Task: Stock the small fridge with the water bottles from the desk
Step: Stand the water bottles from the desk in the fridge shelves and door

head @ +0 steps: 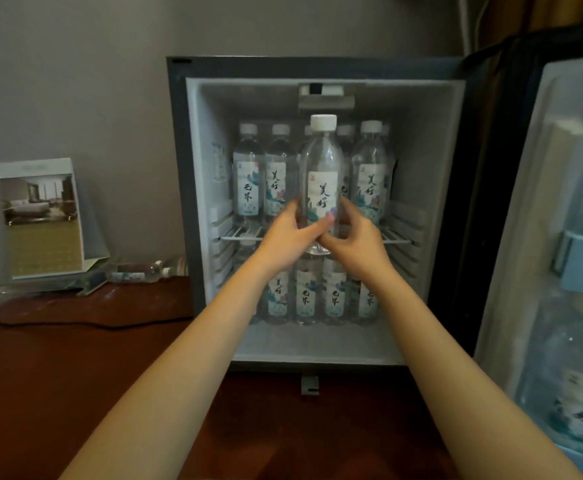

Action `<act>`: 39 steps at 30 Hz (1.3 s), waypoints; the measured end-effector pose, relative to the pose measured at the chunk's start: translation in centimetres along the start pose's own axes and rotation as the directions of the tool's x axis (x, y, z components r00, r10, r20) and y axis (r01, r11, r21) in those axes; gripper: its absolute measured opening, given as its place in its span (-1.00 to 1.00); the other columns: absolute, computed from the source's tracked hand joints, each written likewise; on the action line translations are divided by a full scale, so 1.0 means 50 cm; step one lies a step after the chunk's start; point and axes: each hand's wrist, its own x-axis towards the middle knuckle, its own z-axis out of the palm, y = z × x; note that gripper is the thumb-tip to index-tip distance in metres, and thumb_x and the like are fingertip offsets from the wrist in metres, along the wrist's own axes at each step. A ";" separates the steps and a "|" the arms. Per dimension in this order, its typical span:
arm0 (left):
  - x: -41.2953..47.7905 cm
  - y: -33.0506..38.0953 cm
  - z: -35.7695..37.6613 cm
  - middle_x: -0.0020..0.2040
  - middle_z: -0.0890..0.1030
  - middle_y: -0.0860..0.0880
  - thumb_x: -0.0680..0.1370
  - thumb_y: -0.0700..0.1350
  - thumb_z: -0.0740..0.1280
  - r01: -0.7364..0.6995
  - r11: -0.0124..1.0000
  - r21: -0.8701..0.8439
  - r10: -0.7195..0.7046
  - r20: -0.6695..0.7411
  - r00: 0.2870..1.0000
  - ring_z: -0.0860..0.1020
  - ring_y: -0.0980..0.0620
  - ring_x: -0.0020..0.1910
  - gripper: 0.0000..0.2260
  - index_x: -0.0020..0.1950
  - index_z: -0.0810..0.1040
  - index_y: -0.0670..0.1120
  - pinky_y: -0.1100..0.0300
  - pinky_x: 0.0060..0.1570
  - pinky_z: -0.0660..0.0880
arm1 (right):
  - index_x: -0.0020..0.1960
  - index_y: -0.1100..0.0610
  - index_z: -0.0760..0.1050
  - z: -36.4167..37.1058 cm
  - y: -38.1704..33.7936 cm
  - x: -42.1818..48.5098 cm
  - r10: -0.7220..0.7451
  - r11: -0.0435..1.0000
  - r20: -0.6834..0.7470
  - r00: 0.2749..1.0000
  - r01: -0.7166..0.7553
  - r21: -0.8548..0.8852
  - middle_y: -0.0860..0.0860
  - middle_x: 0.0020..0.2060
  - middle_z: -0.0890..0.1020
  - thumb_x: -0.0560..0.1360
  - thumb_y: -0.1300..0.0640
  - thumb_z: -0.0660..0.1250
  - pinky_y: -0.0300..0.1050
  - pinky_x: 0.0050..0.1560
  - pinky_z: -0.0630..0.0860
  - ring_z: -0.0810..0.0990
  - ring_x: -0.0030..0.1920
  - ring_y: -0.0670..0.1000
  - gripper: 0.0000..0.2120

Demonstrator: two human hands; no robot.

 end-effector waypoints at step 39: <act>0.106 -0.032 0.074 0.29 0.45 -0.11 0.51 0.03 0.35 0.114 0.963 0.245 -0.071 -0.177 0.982 0.44 -0.10 0.27 -0.49 0.34 0.28 -0.16 0.12 0.11 0.37 | 0.18 0.16 0.57 0.012 0.053 0.054 0.175 0.928 -0.277 0.945 -0.252 -0.274 0.14 0.01 0.67 0.49 0.22 0.34 -0.25 -0.07 0.42 0.61 0.07 0.06 -0.73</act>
